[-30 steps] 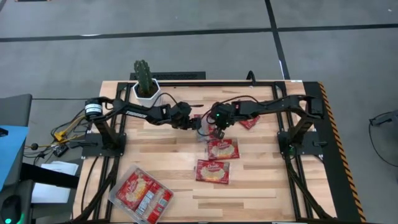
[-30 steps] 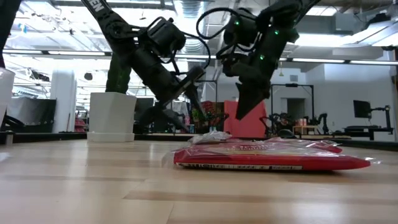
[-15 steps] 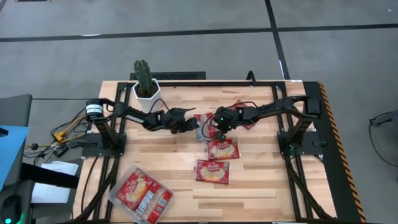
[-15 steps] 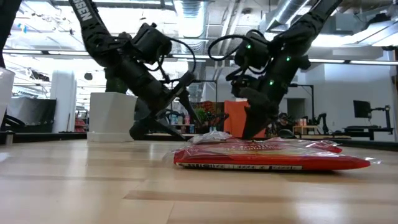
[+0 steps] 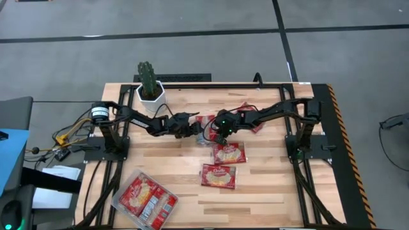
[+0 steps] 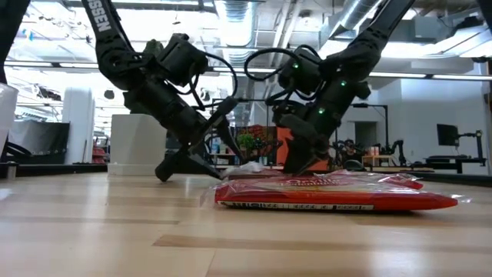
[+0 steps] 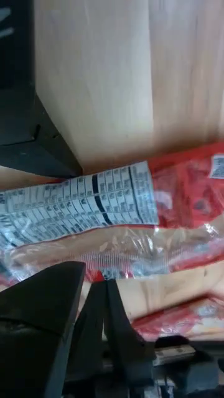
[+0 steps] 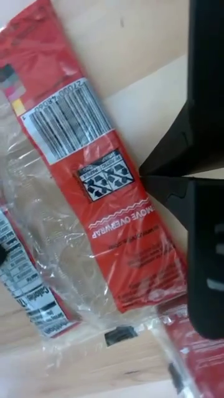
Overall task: Sort popcorn bags into baskets
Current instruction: Put the red popcorn bag into the transparent bin
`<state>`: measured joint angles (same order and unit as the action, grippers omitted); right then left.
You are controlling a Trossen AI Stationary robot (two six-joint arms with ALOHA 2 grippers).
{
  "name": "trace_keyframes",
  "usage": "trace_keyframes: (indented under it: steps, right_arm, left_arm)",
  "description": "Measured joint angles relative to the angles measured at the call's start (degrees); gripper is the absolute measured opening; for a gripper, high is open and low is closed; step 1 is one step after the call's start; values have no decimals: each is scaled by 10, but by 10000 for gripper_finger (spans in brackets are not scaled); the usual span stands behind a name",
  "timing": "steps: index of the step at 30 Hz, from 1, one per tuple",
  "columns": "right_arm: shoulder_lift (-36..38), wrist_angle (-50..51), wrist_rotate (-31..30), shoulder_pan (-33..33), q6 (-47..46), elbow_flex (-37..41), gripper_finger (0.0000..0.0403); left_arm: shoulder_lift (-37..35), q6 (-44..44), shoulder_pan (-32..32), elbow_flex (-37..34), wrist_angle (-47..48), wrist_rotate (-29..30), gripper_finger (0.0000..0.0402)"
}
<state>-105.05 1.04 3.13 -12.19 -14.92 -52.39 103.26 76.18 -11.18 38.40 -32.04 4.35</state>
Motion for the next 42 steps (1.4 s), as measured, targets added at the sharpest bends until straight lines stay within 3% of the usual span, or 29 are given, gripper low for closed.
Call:
trace_keyframes:
  steps: [13, 31, 37, 42]
  right_arm:
    - [-12, -29, 27, 5, 8, -7, 17]
    - [-32, -27, 43, 7, 17, -33, 28]
    - [21, 74, 51, -1, 68, -53, 21]
    - [109, 157, 50, -14, 105, -56, 16]
  left_arm:
    - [23, 7, 14, 0, -41, 30, 213]
    - [25, -22, 25, 0, -103, 6, 77]
    - [17, -17, 19, 1, -130, -46, 15]
    - [6, -5, 12, 3, -161, -91, 12]
